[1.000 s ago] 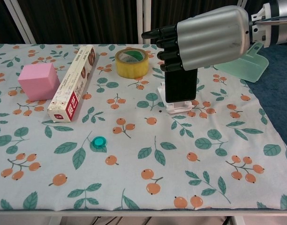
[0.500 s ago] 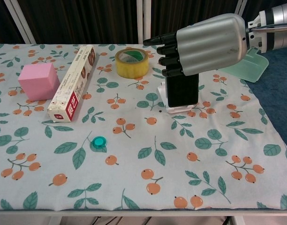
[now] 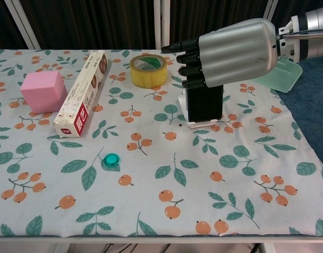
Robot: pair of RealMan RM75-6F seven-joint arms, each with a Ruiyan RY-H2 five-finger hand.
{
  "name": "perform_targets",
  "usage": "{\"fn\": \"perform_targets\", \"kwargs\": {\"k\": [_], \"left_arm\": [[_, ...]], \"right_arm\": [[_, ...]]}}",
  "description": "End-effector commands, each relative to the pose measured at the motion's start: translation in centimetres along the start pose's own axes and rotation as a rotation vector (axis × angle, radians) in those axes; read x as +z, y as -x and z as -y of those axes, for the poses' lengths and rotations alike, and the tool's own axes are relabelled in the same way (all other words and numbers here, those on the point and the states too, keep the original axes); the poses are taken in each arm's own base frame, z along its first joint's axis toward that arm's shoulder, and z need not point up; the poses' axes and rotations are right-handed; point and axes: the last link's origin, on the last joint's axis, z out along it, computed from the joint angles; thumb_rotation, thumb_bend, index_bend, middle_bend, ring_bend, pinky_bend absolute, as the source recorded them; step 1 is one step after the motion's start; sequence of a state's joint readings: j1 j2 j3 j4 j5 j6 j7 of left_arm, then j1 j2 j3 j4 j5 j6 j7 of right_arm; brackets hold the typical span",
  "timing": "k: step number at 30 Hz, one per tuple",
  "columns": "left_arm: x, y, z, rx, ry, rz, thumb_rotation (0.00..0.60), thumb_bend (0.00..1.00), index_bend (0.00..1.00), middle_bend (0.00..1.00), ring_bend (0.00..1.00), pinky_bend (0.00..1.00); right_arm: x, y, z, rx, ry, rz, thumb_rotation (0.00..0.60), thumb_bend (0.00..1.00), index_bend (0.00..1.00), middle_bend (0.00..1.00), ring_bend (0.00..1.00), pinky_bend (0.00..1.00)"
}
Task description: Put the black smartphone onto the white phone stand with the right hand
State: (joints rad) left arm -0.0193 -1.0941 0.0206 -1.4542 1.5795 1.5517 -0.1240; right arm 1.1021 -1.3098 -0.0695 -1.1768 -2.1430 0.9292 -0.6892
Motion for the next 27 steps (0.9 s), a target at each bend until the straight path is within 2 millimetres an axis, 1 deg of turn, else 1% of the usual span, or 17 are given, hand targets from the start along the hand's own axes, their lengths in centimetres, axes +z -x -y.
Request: {"fn": "perform_targets", "kwargs": {"k": [1, 4, 5, 7, 9, 11, 15, 19, 22, 23, 25, 27], "left_arm": [[0.0, 0.0, 0.0, 0.001, 0.0, 0.002, 0.412, 0.06, 0.12, 0.12, 0.14, 0.24], [-0.1, 0.0, 0.1, 0.0, -0.001, 0.002, 0.413, 0.06, 0.12, 0.12, 0.14, 0.24], [0.0, 0.0, 0.1, -0.001, -0.001, 0.001, 0.414, 0.06, 0.12, 0.12, 0.14, 0.24], [0.0, -0.1, 0.1, -0.005, -0.001, 0.001, 0.411, 0.06, 0.12, 0.12, 0.14, 0.24], [0.0, -0.1, 0.1, -0.002, 0.0, 0.002, 0.411, 0.06, 0.12, 0.12, 0.14, 0.24], [0.1, -0.2, 0.1, 0.001, 0.001, 0.0, 0.415, 0.06, 0.12, 0.12, 0.14, 0.24], [0.0, -0.2, 0.2, 0.001, -0.002, 0.001, 0.415, 0.06, 0.12, 0.12, 0.14, 0.24], [-0.1, -0.1, 0.2, 0.002, -0.004, 0.004, 0.414, 0.06, 0.12, 0.12, 0.14, 0.24], [-0.1, -0.1, 0.2, 0.002, -0.005, 0.002, 0.414, 0.06, 0.12, 0.12, 0.14, 0.24], [-0.1, -0.2, 0.2, 0.003, -0.005, 0.001, 0.415, 0.06, 0.12, 0.12, 0.14, 0.24], [-0.1, -0.2, 0.2, 0.003, -0.005, 0.0, 0.414, 0.06, 0.12, 0.12, 0.14, 0.24], [-0.1, -0.2, 0.2, 0.002, -0.004, -0.001, 0.411, 0.06, 0.12, 0.12, 0.14, 0.24]], "right_arm": [[0.0, 0.0, 0.1, 0.004, -0.004, 0.002, 0.6, 0.34, 0.31, 0.23, 0.19, 0.0], [0.1, 0.1, 0.1, 0.011, -0.007, 0.011, 0.6, 0.34, 0.29, 0.21, 0.14, 0.0], [0.1, 0.1, 0.1, 0.011, -0.007, 0.014, 0.6, 0.33, 0.26, 0.19, 0.11, 0.0], [0.1, 0.2, 0.1, 0.015, -0.01, 0.027, 0.6, 0.33, 0.16, 0.13, 0.04, 0.0], [0.1, 0.3, 0.1, 0.022, -0.011, 0.039, 0.6, 0.32, 0.04, 0.06, 0.0, 0.0], [0.2, 0.3, 0.1, 0.026, -0.012, 0.051, 0.6, 0.3, 0.0, 0.02, 0.0, 0.0], [0.0, 0.2, 0.2, 0.032, -0.019, 0.067, 0.6, 0.24, 0.0, 0.0, 0.0, 0.0], [-0.2, 0.1, -0.1, 0.035, -0.009, 0.069, 0.6, 0.22, 0.0, 0.0, 0.0, 0.0], [-0.8, -0.2, -0.7, 0.044, 0.021, 0.064, 0.6, 0.21, 0.0, 0.0, 0.0, 0.0], [-1.2, -0.4, -1.0, 0.054, 0.038, 0.061, 0.6, 0.21, 0.0, 0.0, 0.0, 0.0], [-2.5, -1.1, -1.6, 0.1, 0.095, 0.051, 0.6, 0.2, 0.0, 0.0, 0.0, 0.0], [-4.6, -2.1, -2.1, 0.175, 0.182, 0.039, 0.6, 0.2, 0.0, 0.0, 0.0, 0.0]]}}
